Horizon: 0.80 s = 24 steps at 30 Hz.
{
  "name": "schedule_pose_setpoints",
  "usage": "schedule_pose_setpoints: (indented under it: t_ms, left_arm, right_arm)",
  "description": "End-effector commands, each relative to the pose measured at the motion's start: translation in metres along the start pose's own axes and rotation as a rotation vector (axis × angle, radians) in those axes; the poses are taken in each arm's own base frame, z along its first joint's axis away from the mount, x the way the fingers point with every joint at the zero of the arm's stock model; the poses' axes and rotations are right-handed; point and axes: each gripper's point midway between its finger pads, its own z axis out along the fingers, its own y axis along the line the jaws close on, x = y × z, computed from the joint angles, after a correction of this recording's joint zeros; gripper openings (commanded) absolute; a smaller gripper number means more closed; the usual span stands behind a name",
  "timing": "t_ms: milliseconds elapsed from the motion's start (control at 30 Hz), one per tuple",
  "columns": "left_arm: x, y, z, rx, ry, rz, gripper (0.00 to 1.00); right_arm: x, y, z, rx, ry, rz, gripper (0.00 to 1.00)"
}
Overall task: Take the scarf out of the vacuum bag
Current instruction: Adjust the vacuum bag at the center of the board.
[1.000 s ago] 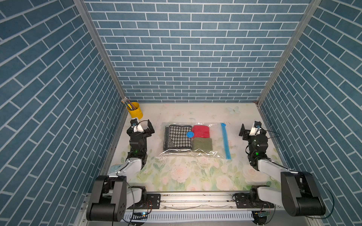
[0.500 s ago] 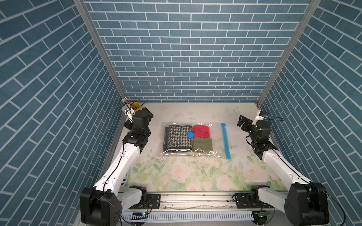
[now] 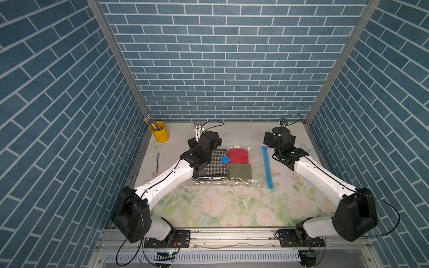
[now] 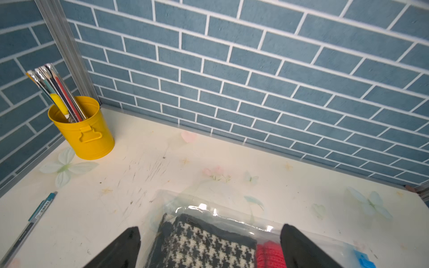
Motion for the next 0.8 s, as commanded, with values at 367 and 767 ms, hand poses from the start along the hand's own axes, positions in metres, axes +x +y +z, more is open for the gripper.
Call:
schedule_pose_setpoints:
  t_ms: [367, 767]
  left_arm:
    - [0.046, -0.084, 0.021, 0.266, 0.292, -0.005, 0.97]
    - [0.133, -0.104, 0.033, 0.269, 0.616, -0.027, 0.63]
  right_arm:
    - [0.048, 0.032, 0.014, -0.392, 0.293, 0.059, 0.98]
    - [0.137, 0.011, 0.013, -0.425, 0.502, 0.133, 0.78]
